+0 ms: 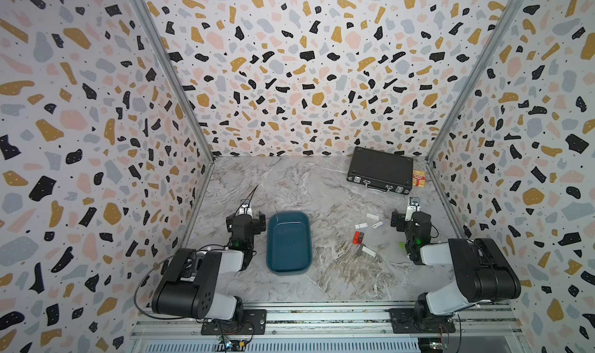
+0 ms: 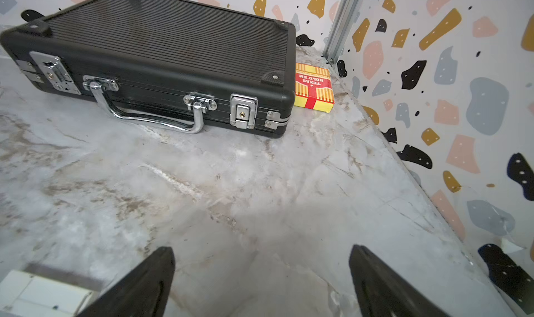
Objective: Put the usb flash drive into the storage box
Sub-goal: Pick up the USB flash from the center of the board.
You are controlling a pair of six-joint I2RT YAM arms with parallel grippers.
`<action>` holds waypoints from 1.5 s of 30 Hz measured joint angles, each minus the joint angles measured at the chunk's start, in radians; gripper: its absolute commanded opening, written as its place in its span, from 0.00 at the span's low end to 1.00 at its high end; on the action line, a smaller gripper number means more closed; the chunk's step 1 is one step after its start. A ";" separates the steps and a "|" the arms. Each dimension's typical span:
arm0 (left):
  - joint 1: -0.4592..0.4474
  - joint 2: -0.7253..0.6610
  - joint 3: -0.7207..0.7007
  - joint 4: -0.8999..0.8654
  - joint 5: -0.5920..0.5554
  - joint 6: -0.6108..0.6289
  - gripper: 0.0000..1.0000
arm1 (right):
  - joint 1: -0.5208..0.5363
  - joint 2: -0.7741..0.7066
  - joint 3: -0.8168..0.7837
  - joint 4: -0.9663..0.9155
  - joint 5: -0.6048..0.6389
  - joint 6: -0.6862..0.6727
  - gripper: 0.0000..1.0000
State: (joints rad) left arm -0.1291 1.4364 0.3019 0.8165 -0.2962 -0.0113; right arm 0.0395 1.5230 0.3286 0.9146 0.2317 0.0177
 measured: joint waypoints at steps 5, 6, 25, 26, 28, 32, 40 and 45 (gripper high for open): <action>0.000 0.000 0.000 0.000 0.000 0.000 1.00 | 0.000 0.000 0.000 0.000 0.000 0.000 1.00; 0.000 0.000 0.000 0.000 0.000 0.000 1.00 | 0.000 0.000 0.000 0.000 0.000 0.000 1.00; -0.009 -0.012 -0.005 -0.001 -0.008 0.008 1.00 | 0.000 0.000 0.000 0.000 0.000 0.000 1.00; -0.024 -0.035 -0.011 -0.007 -0.033 0.011 1.00 | 0.000 0.000 0.000 0.000 0.000 0.000 1.00; -0.072 -0.132 -0.018 -0.065 -0.087 0.024 1.00 | 0.000 0.000 0.000 0.000 -0.001 0.000 1.00; -0.166 -0.491 0.060 -0.370 -0.165 -0.081 1.00 | 0.007 -0.065 0.000 -0.081 0.004 0.002 1.00; -0.168 -0.893 0.336 -0.972 -0.219 -0.481 1.00 | 0.015 -0.446 0.297 -0.695 -0.042 0.283 1.00; -0.167 -1.010 0.420 -1.292 -0.124 -0.550 0.99 | 0.015 -0.568 0.294 -0.929 -0.172 0.401 1.00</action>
State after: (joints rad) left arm -0.2966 0.4267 0.7216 -0.4751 -0.4206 -0.5617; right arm 0.0547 0.9546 0.6228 -0.0139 0.0597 0.4183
